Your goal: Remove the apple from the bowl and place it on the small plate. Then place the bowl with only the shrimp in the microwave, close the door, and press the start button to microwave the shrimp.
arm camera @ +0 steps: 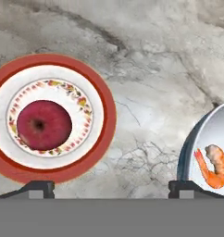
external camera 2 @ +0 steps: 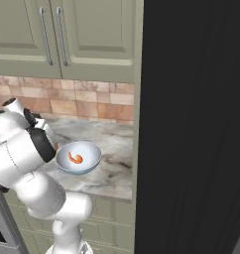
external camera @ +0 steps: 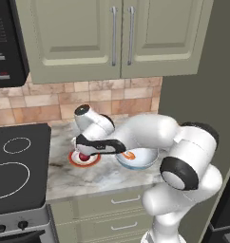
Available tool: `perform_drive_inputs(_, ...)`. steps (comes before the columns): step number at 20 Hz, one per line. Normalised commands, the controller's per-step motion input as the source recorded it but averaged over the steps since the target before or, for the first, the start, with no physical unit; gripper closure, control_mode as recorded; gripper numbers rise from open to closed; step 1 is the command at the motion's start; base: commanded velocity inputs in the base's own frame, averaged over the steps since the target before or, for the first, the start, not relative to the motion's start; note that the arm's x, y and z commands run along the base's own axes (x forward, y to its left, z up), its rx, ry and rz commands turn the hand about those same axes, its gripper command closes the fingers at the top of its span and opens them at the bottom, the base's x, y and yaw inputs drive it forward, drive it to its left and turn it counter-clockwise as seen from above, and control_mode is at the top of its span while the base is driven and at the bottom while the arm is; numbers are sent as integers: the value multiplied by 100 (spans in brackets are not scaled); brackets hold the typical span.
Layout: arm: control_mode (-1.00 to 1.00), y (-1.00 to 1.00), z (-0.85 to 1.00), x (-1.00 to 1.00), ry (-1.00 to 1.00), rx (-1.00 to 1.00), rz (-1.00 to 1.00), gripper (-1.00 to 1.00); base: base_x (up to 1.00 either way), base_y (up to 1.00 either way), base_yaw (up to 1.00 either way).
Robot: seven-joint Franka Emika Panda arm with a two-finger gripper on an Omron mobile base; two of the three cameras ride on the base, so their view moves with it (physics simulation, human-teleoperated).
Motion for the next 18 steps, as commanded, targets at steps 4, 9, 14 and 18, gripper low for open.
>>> perform_drive_inputs(4, -100, -100, 1, -56, -18, 22, -25, -100, 0, 0, 0)
perform_drive_inputs(9, -100, -100, 21, -15, -1, 26, -30, -100, 0, 0, 0)
perform_drive_inputs(14, -100, -100, 2, 0, 5, 24, -27, -100, 0, 0, 0)
perform_drive_inputs(18, -100, -100, -11, 3, 12, 22, -15, -100, 0, 0, 0)
